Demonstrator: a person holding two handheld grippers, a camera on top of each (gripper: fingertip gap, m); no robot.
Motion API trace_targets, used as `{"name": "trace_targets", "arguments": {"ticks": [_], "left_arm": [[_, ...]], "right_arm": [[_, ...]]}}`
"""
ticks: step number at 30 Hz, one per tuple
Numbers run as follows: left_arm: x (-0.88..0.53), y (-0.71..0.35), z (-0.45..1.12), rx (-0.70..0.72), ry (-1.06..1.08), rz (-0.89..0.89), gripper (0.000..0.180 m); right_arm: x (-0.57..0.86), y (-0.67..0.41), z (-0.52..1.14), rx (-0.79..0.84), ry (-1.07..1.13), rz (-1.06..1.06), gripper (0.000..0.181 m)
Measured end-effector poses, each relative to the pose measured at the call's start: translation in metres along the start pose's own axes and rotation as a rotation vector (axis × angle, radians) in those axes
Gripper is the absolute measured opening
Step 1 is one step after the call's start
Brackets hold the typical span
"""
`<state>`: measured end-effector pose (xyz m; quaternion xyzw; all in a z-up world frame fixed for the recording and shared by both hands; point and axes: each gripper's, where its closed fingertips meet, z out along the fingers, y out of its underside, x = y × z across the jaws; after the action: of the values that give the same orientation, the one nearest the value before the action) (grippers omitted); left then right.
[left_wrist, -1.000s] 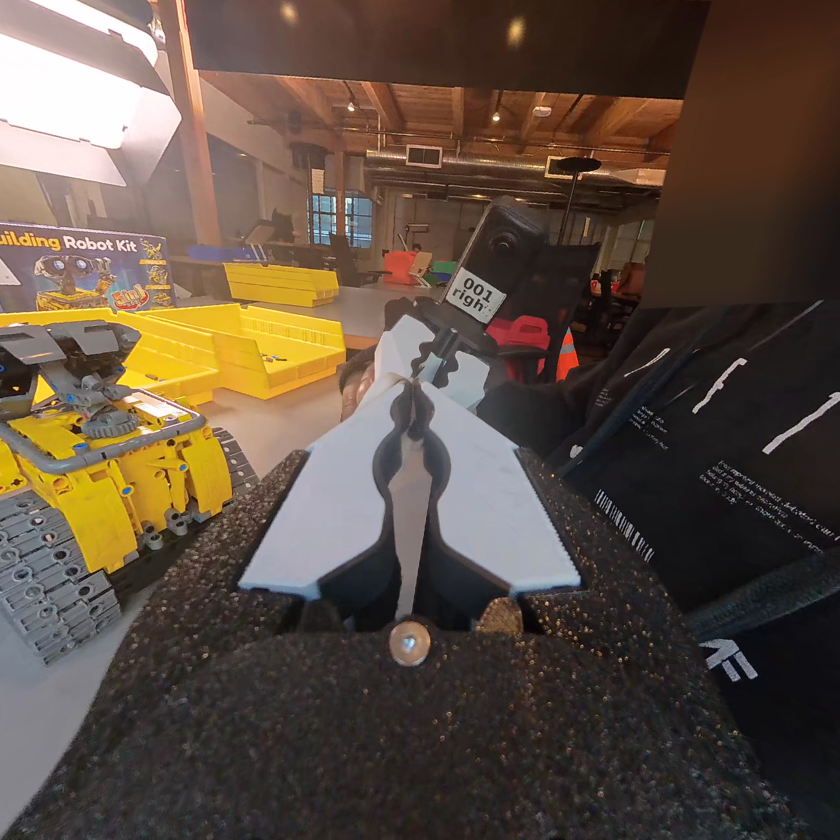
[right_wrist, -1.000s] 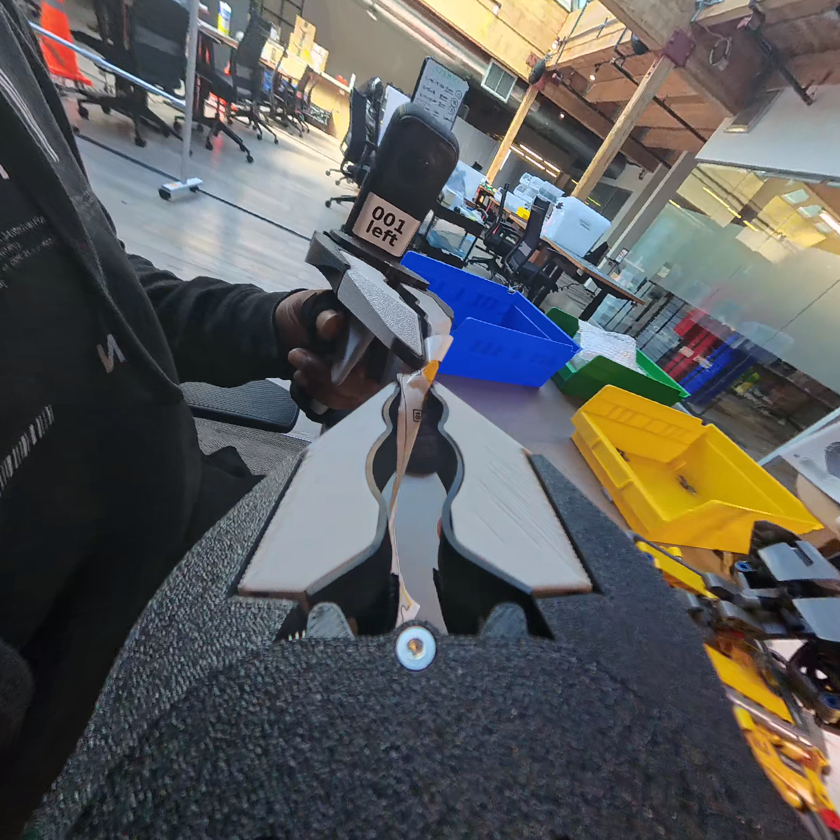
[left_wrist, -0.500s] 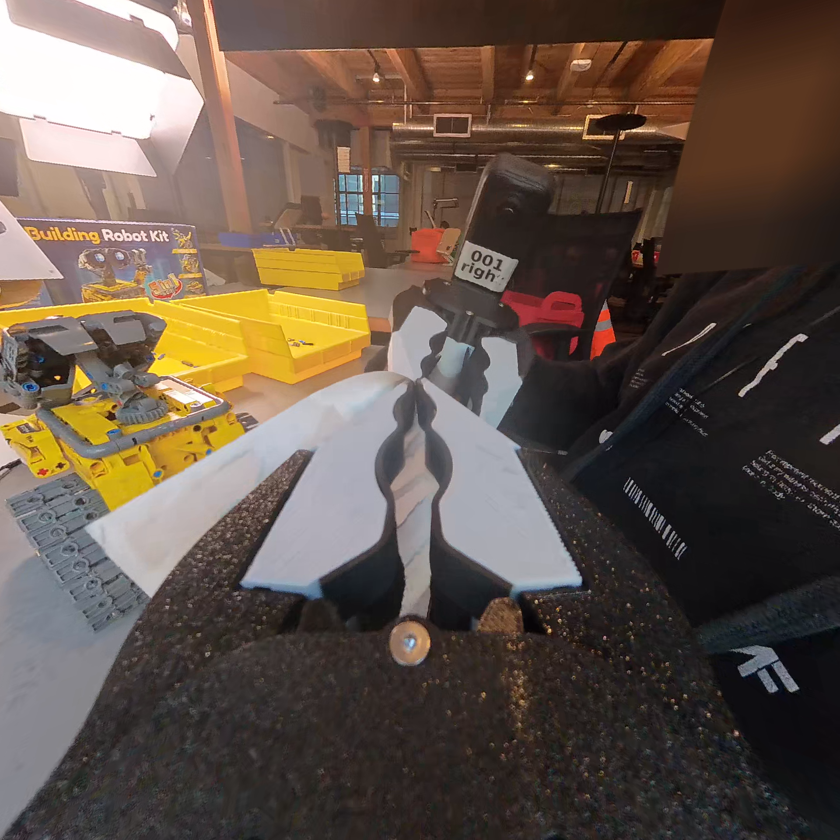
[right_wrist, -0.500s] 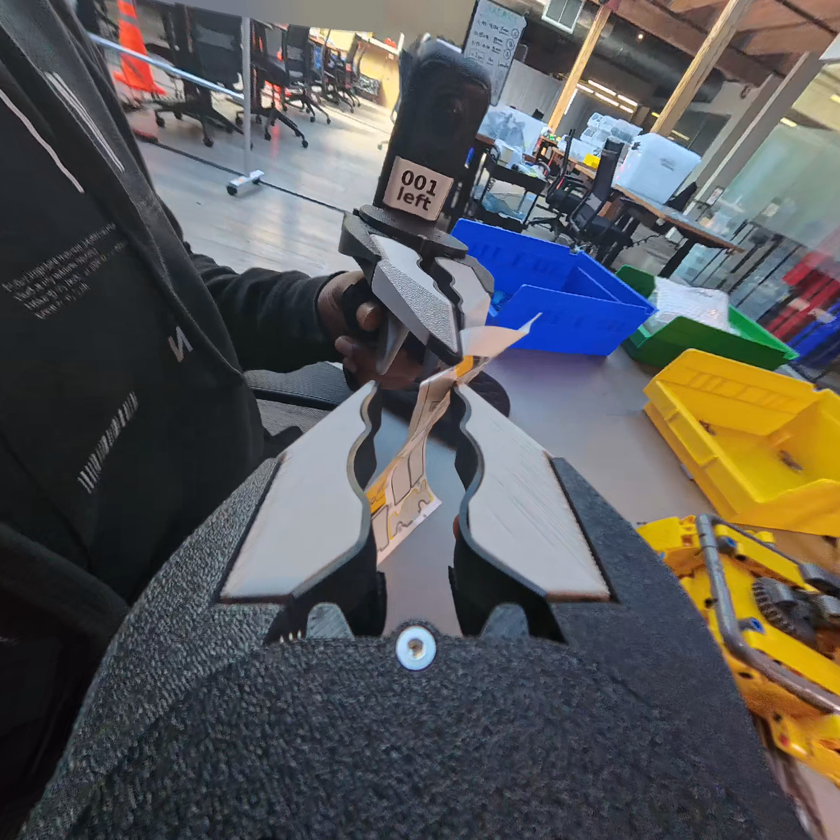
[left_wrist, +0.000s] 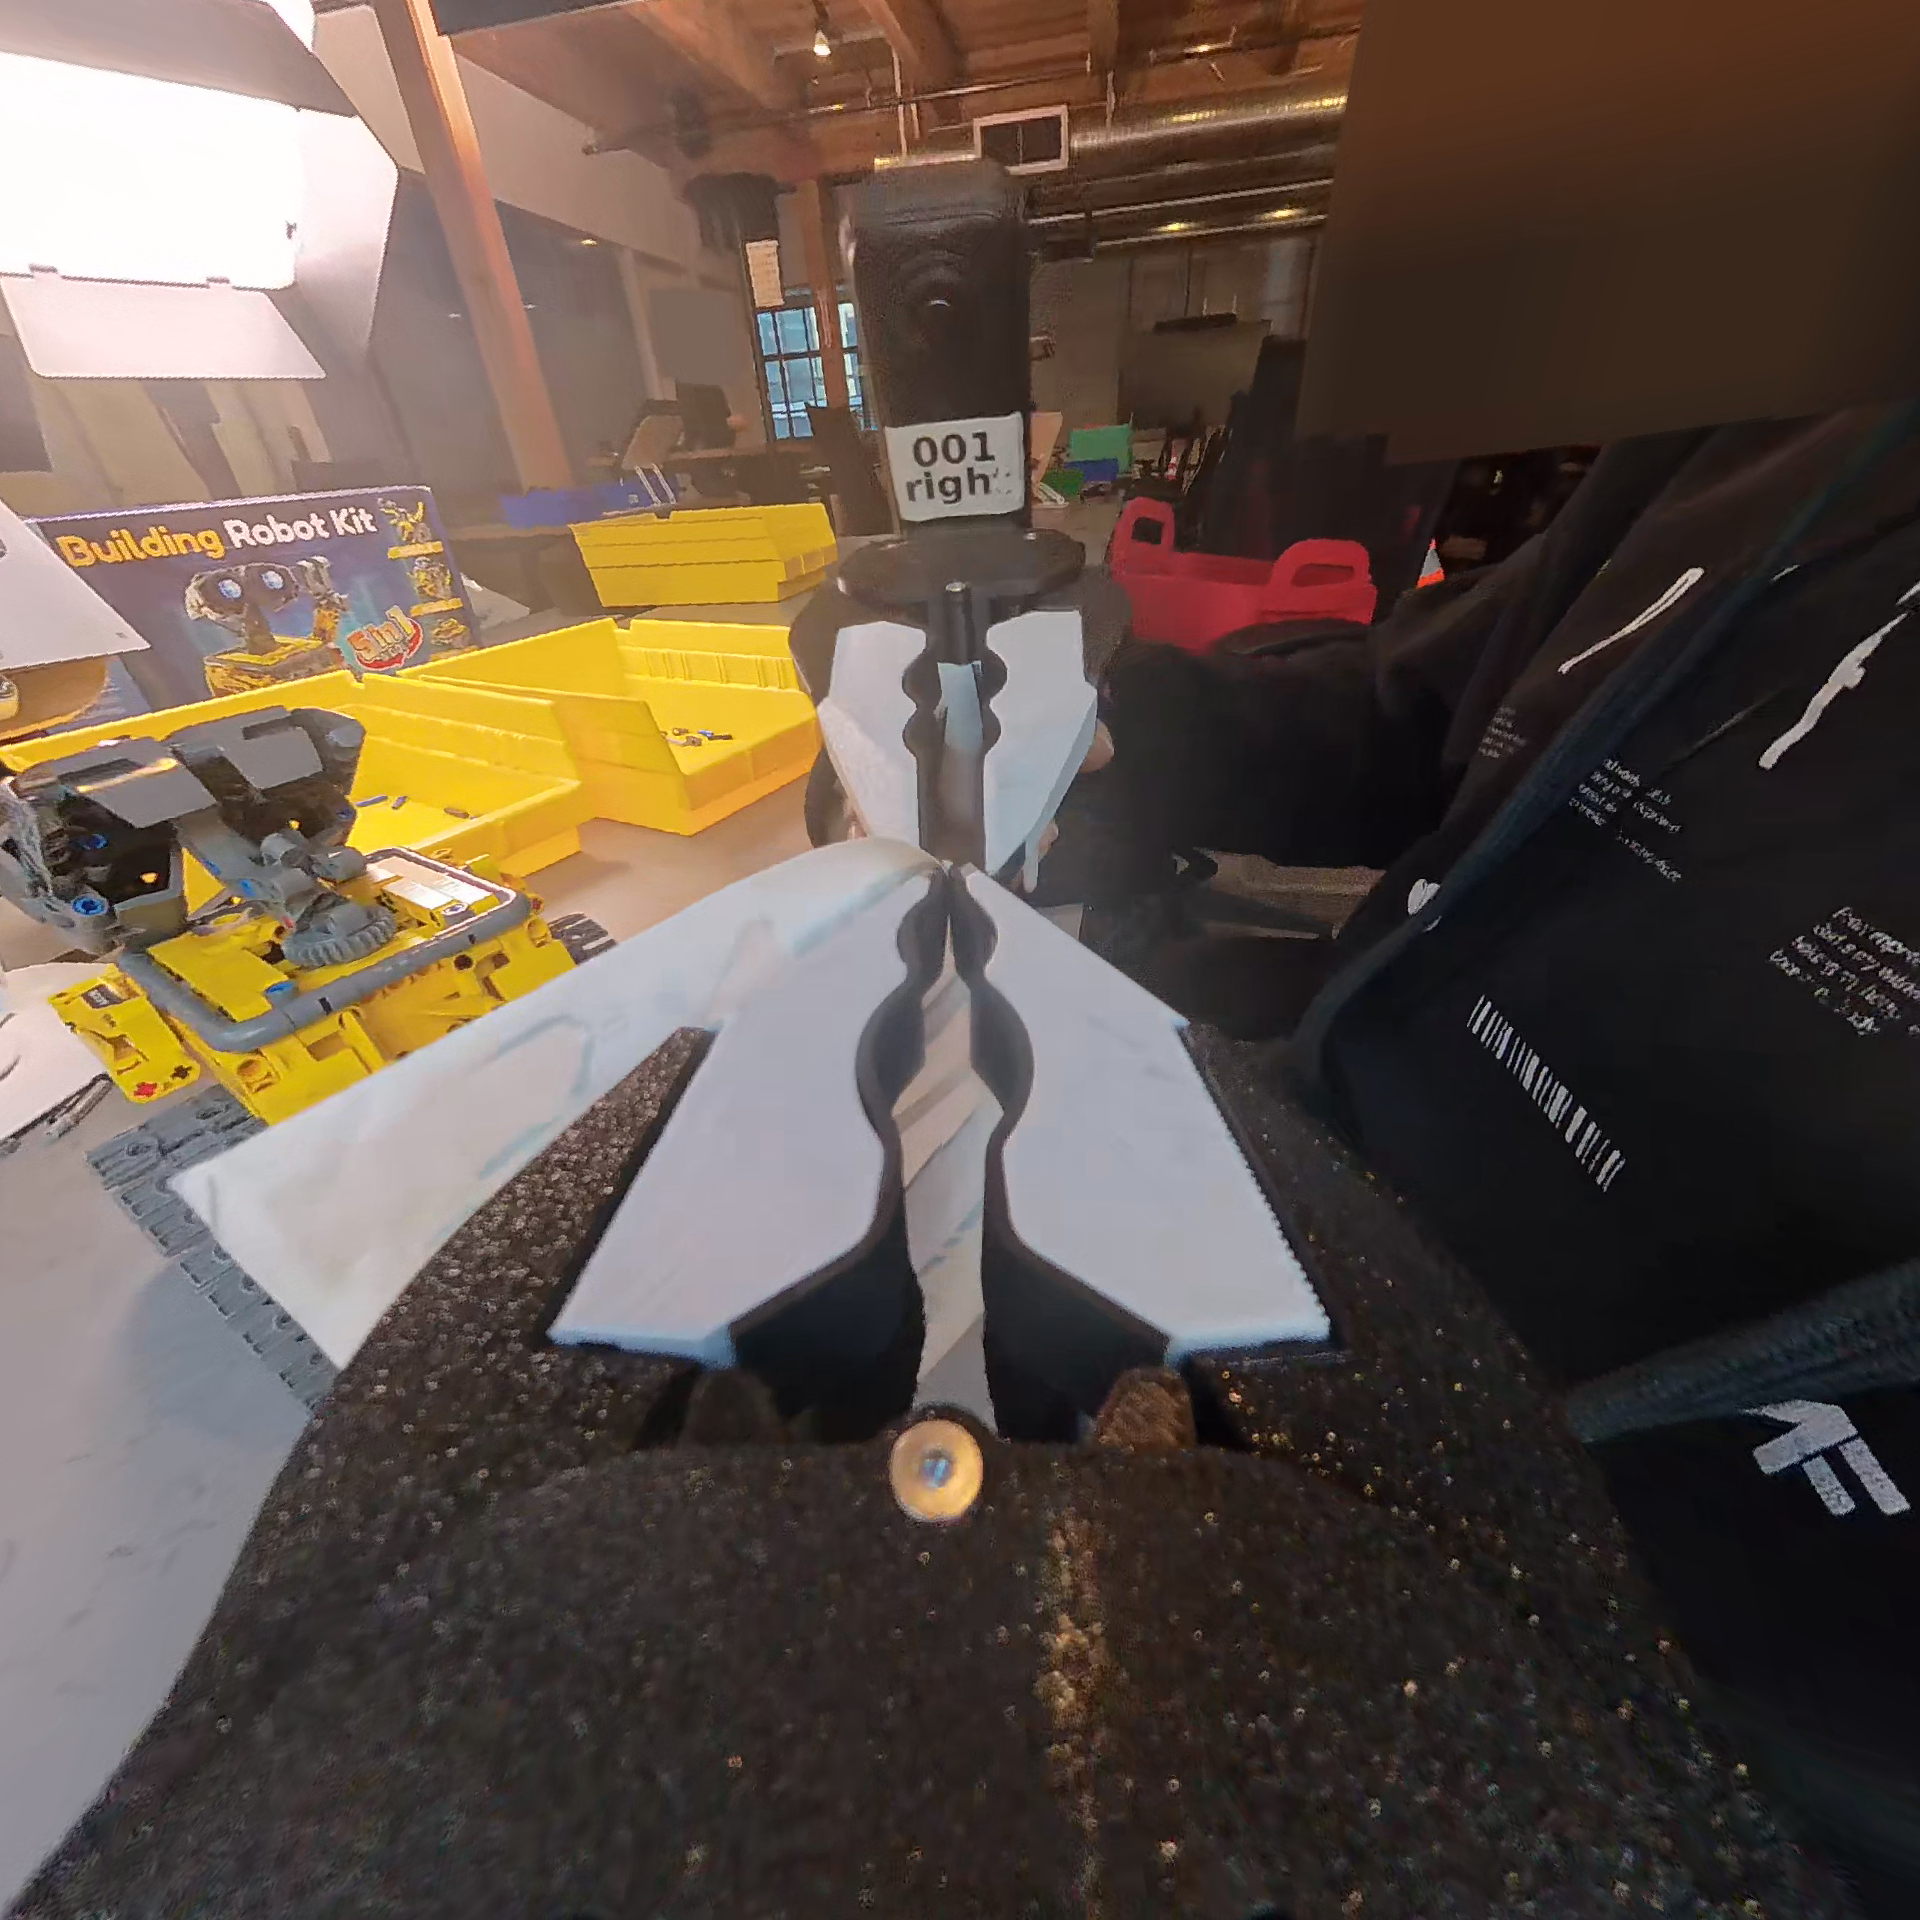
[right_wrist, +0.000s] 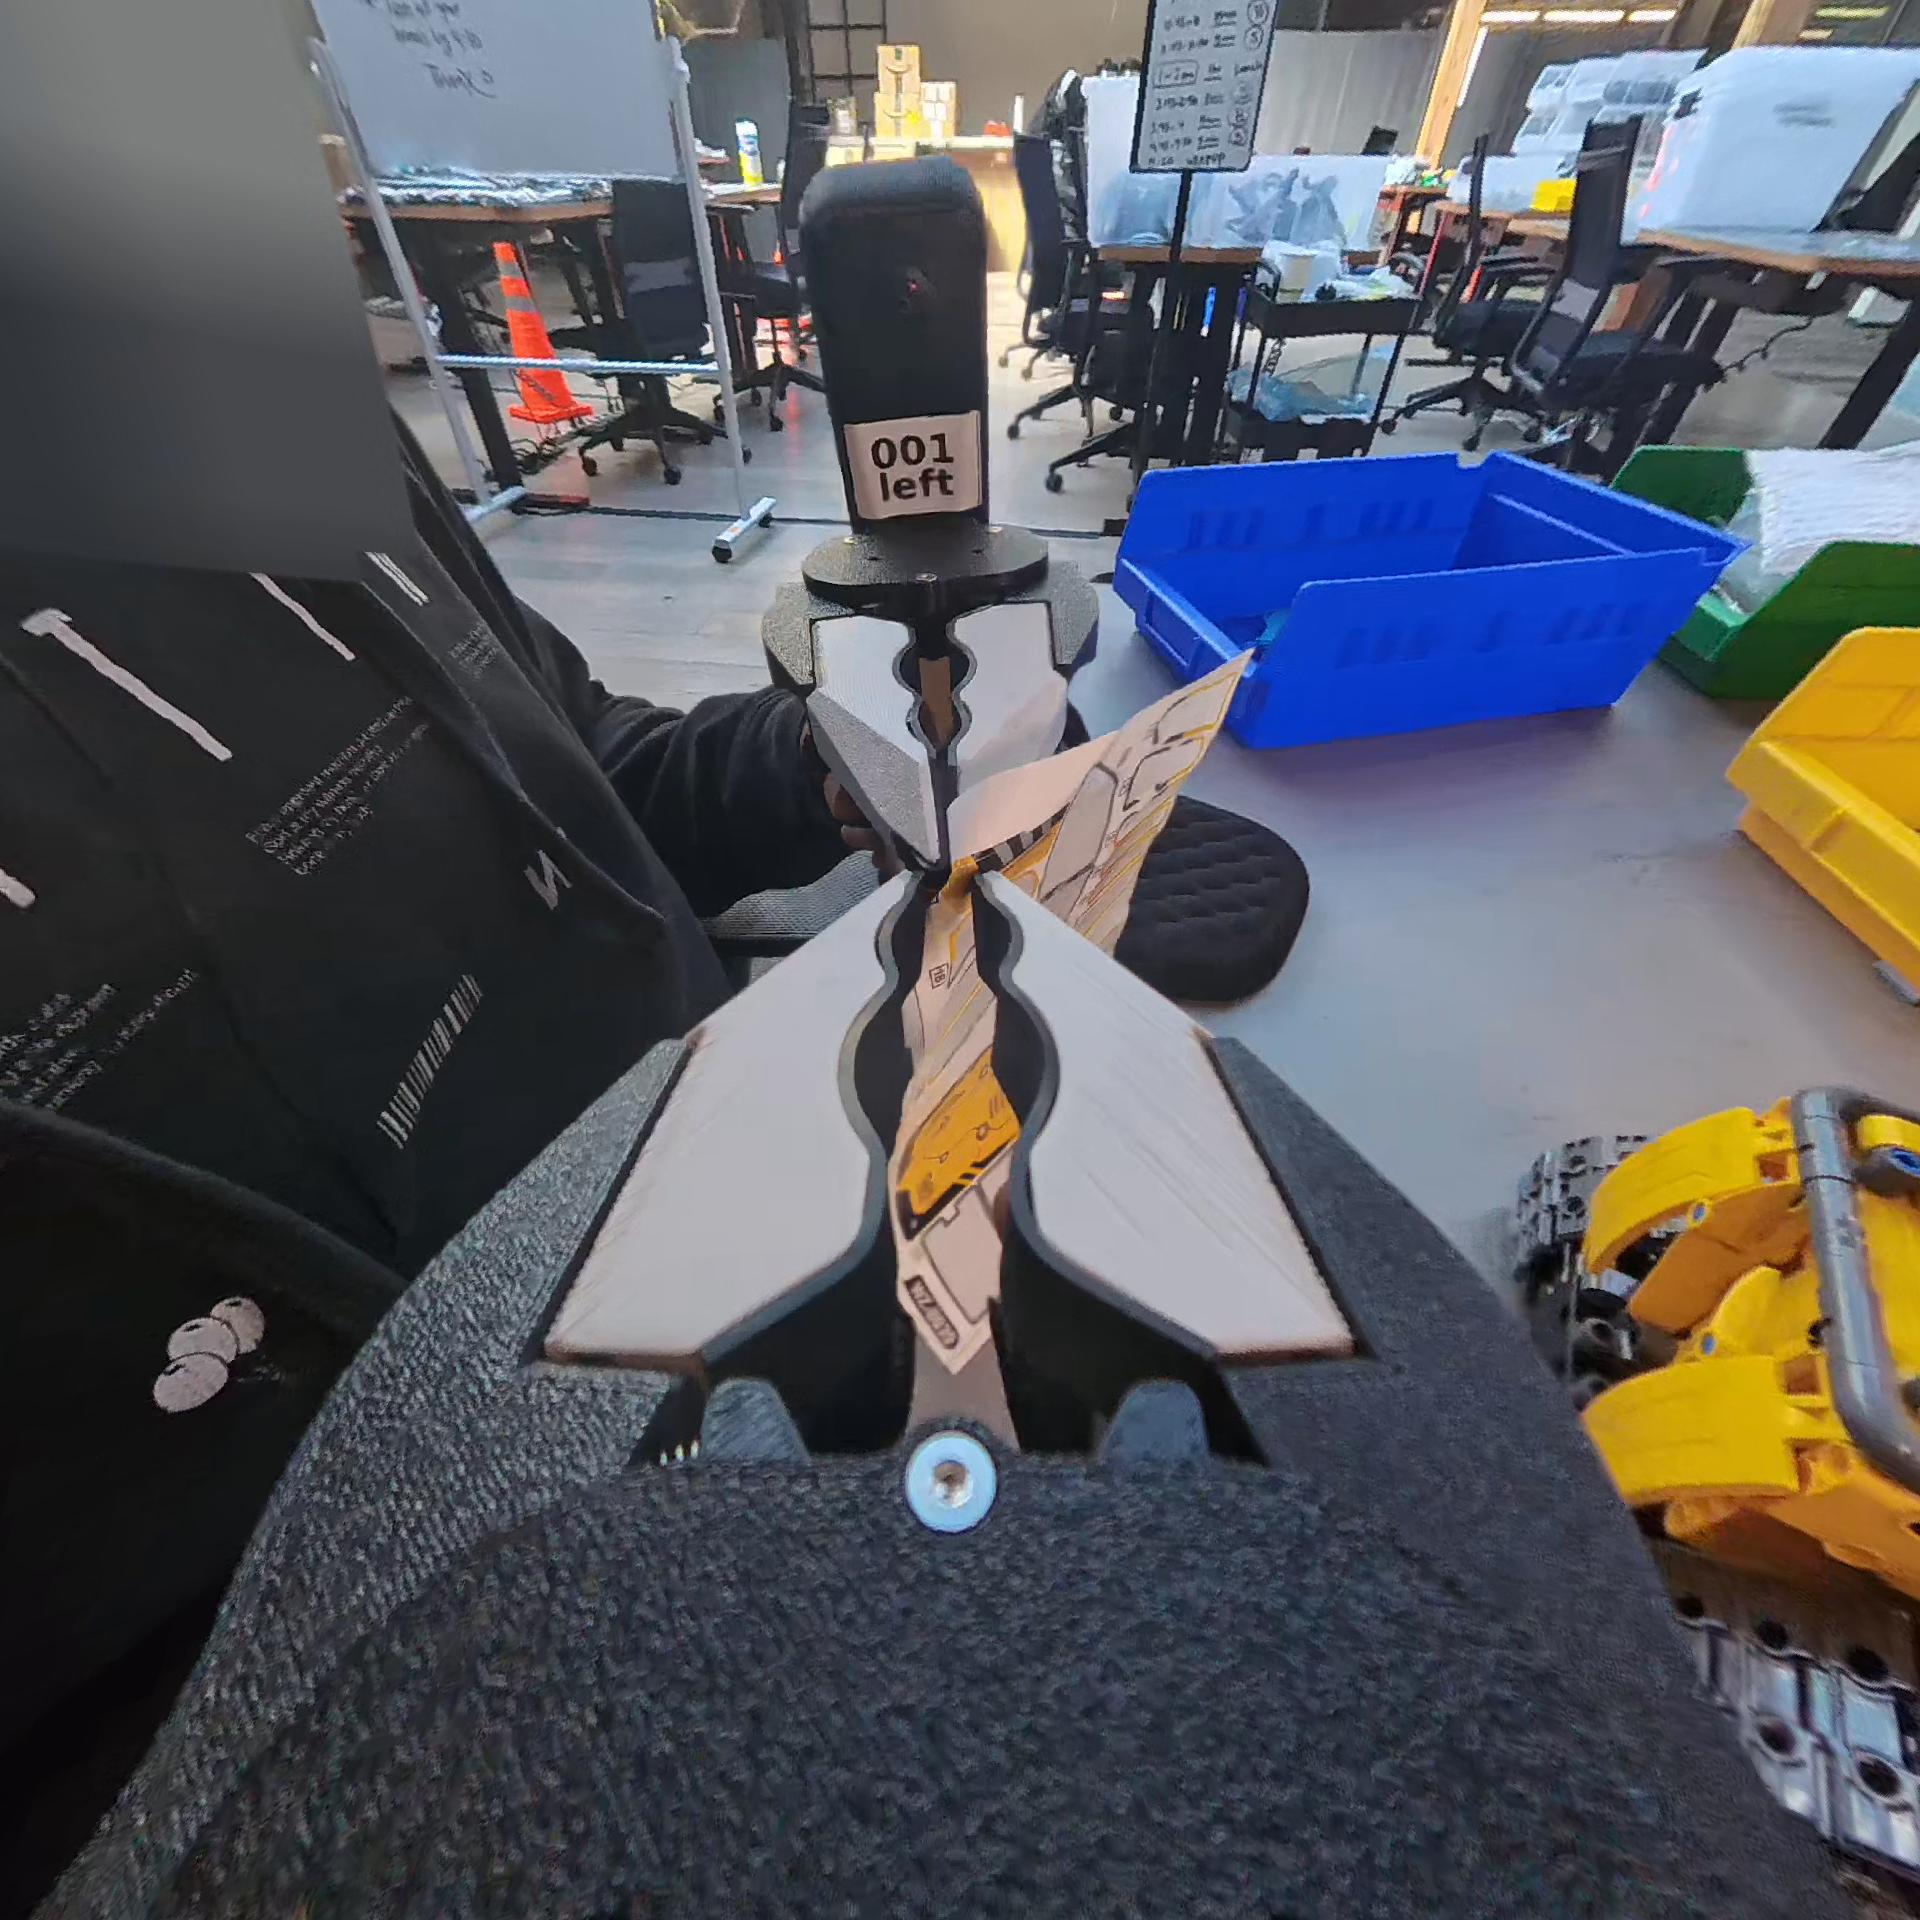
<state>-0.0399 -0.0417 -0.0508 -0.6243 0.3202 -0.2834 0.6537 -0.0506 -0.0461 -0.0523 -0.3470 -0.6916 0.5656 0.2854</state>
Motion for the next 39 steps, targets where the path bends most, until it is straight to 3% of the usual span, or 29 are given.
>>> {"name": "trace_targets", "arguments": {"ticks": [14,28,39], "left_arm": [[0.008,0.007,0.008,-0.112,0.006,0.155,0.0],[0.007,0.008,0.006,-0.099,-0.001,0.13,0.0],[0.004,0.009,0.006,-0.099,-0.013,0.119,0.0]], "right_arm": [[-0.007,0.007,-0.009,-0.085,-0.227,0.194,0.002],[0.0,0.004,-0.013,-0.085,-0.152,0.08,0.0],[-0.005,0.01,-0.01,-0.125,-0.094,-0.044,0.015]]}}
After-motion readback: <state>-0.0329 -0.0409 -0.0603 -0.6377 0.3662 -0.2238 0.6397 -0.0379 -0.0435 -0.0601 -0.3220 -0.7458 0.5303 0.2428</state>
